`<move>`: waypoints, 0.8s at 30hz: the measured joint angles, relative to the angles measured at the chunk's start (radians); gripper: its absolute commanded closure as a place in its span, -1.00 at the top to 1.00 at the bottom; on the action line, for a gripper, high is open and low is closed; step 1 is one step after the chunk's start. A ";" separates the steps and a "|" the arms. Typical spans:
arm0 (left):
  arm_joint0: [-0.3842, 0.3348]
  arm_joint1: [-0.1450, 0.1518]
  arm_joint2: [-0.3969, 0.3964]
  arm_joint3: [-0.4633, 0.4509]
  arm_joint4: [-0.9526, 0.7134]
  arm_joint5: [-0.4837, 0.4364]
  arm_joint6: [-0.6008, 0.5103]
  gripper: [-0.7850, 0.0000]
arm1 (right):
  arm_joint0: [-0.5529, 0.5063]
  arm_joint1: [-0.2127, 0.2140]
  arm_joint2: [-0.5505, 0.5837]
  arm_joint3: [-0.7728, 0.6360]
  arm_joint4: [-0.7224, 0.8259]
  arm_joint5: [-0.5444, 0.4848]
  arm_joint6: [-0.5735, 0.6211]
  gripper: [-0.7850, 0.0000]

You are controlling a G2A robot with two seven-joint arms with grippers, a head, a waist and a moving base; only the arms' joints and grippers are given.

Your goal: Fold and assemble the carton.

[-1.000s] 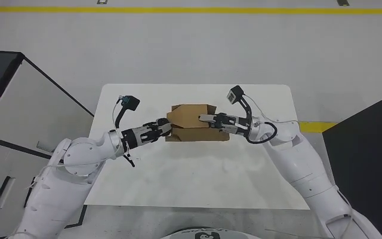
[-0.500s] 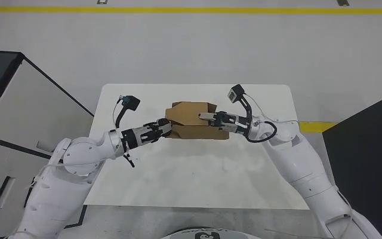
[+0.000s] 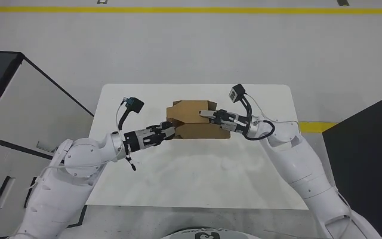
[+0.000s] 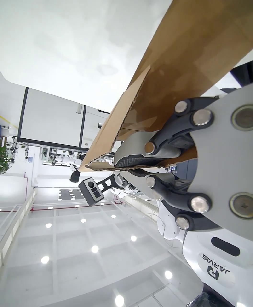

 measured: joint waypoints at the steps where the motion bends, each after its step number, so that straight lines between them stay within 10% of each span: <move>1: 0.001 0.000 0.002 -0.003 0.000 -0.001 -0.001 -1.00 | -0.001 0.000 0.001 0.000 0.000 0.001 -0.002 -1.00; 24: -0.008 -0.010 0.091 -0.065 0.112 0.025 0.038 -1.00 | -0.021 -0.006 0.000 -0.015 0.031 0.018 0.001 -1.00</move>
